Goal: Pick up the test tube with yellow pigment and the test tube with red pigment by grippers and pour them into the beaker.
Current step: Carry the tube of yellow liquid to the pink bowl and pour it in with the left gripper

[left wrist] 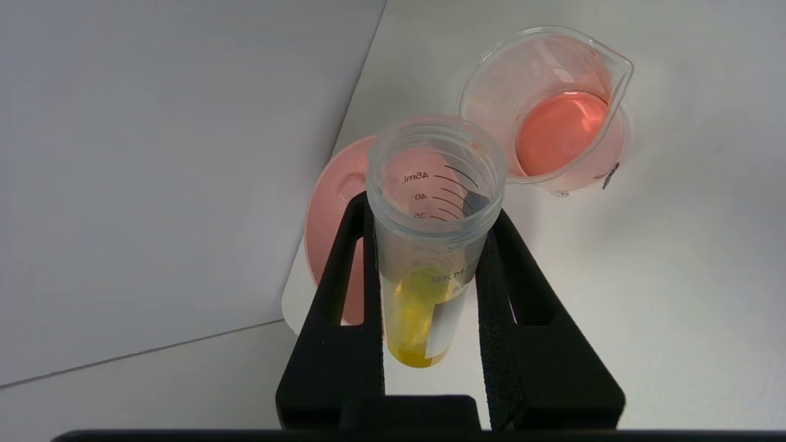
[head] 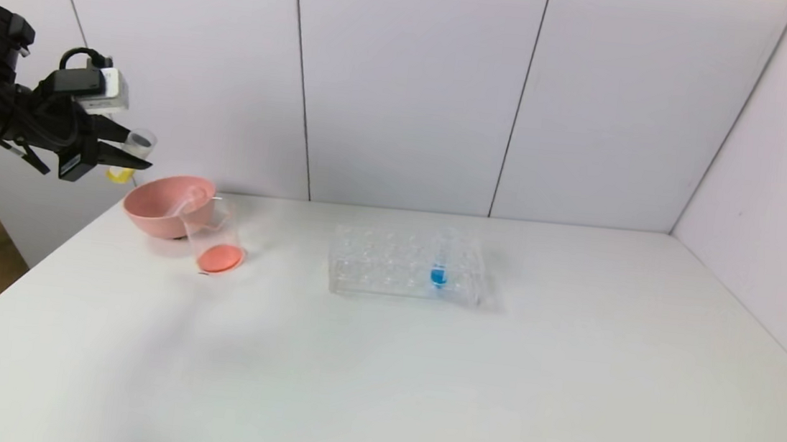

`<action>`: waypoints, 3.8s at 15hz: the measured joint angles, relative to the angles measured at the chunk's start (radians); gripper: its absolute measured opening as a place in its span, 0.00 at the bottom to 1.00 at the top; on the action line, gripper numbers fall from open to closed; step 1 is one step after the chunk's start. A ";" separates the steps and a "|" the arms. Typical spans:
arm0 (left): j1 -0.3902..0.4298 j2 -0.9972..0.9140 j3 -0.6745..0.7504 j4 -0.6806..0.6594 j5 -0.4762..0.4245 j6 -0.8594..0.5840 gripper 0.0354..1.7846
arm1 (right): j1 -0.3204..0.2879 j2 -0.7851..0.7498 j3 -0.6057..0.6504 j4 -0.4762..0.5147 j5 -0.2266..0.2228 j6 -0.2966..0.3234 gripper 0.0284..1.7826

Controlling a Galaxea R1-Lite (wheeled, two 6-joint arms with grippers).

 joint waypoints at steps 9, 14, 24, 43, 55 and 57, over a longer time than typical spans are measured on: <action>-0.028 0.000 0.000 0.030 0.172 -0.031 0.24 | 0.000 0.000 0.000 0.000 0.000 0.000 0.05; -0.039 -0.007 -0.005 0.116 0.181 -0.019 0.24 | 0.000 0.000 0.000 0.000 0.000 0.000 0.05; -0.052 -0.001 -0.005 0.122 0.186 -0.023 0.24 | 0.000 0.000 0.000 0.000 0.000 0.000 0.05; -0.127 0.032 -0.006 0.091 0.383 -0.020 0.24 | 0.000 0.000 0.000 0.000 0.000 0.000 0.05; -0.184 0.064 -0.016 0.079 0.549 0.013 0.24 | 0.000 0.000 0.000 0.000 0.000 0.000 0.05; -0.195 0.064 -0.016 0.078 0.588 0.011 0.24 | 0.000 0.000 0.000 0.000 0.000 0.000 0.05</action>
